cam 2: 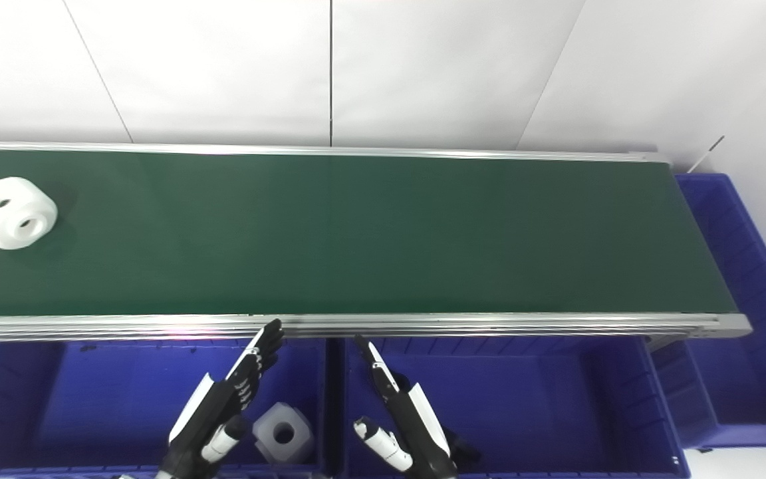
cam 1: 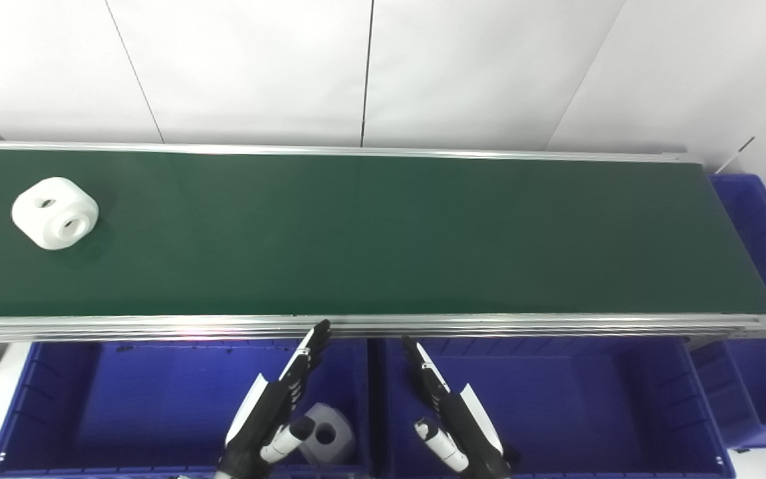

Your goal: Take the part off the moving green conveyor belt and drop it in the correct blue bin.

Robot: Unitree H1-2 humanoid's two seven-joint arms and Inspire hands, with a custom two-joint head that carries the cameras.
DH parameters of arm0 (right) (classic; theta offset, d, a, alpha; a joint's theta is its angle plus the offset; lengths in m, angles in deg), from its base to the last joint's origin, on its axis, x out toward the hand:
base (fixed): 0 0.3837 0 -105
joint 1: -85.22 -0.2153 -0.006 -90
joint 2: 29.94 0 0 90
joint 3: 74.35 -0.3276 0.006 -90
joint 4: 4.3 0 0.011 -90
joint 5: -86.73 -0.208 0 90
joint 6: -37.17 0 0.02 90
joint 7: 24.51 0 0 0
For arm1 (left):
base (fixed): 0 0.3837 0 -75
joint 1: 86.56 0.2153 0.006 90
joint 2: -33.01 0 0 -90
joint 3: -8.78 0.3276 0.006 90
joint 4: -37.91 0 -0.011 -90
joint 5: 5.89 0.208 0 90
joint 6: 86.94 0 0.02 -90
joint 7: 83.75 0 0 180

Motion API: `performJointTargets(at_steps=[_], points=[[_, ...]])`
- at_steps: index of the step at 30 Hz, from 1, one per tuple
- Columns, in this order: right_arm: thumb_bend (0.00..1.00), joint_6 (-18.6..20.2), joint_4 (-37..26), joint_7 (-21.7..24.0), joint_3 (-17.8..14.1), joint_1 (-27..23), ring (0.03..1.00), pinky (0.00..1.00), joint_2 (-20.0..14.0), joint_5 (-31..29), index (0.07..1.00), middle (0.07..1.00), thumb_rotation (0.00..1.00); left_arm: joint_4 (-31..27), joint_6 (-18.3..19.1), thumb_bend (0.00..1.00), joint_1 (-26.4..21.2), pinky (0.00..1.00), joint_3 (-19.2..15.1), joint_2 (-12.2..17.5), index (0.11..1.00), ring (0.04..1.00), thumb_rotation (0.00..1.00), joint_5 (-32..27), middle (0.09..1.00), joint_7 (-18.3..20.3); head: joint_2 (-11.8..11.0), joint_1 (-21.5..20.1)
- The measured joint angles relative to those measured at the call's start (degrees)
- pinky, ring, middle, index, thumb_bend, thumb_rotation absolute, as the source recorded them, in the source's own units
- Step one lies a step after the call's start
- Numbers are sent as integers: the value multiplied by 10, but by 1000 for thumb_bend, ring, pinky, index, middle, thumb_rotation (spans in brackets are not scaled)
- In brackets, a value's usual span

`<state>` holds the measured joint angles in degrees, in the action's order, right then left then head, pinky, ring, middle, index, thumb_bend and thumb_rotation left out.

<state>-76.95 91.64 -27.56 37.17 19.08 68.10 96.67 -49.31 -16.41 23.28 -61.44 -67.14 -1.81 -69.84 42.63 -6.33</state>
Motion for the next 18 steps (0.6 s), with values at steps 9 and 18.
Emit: performJointTargets(at_steps=[9, 18], points=[[888, 0, -3, -2, 9, -3, 1000, 1000, -5, -9, 1000, 1000, 1000, -12, 0, 954, 5, 1000, 0, 0, 1000, 1000, 945, 1, 1000, -1, -3, 2], [875, 0, 0, -3, 12, -7, 1000, 998, -8, -15, 1000, 1000, 1000, 5, -10, 953, 3, 1000, 1, 0, 1000, 1000, 930, 0, 1000, -1, -36, 16]])
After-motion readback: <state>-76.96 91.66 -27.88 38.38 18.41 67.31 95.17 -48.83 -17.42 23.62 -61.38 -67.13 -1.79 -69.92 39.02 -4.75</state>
